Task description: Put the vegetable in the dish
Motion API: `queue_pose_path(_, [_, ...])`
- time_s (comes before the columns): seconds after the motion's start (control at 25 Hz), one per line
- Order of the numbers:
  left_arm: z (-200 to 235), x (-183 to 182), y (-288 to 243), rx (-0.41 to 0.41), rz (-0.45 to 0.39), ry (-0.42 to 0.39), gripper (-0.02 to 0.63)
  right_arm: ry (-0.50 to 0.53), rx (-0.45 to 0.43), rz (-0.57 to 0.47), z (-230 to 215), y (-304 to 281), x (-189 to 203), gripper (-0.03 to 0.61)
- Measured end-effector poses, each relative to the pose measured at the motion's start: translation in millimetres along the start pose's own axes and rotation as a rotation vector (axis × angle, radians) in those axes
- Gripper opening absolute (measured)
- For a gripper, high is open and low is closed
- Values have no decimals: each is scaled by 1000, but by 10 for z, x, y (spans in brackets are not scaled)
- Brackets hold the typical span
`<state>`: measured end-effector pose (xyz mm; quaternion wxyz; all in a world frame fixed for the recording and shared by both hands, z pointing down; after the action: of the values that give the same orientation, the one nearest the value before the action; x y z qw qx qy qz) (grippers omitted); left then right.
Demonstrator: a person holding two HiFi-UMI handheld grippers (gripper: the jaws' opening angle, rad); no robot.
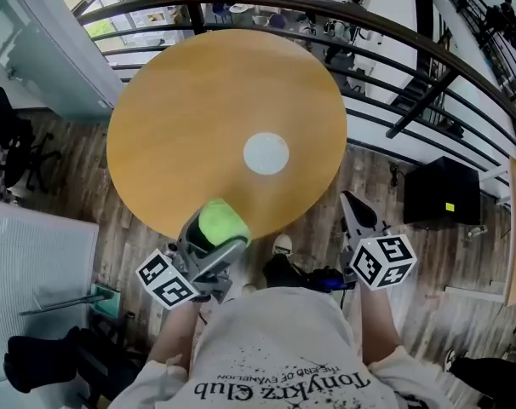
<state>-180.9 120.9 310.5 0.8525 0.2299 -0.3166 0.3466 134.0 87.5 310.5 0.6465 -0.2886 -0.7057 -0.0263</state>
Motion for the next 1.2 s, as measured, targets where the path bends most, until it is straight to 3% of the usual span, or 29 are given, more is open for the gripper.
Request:
queue_pose_path(0.64, [453, -132, -1104, -59, -1, 23, 491, 17, -132, 28, -670, -893, -425, 25])
queue_pose_path(0.92, [540, -166, -1181, -64, 22, 26, 492, 7, -137, 41, -666, -999, -424, 25])
queue_pose_path(1.2, [696, -278, -1159, -54, 63, 28, 492, -20, -85, 37, -645, -1039, -414, 25])
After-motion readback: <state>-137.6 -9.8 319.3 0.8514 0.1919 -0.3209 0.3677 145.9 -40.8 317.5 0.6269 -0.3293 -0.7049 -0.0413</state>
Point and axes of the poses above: the fingertips, and each gripper's own axes: y backward along the fingers, z to its left, x out of its underside, the point moved 8 cm from there along y, backward along the fingers, and after that the axes turned 4 degrees about y, right-handed, at the moved point
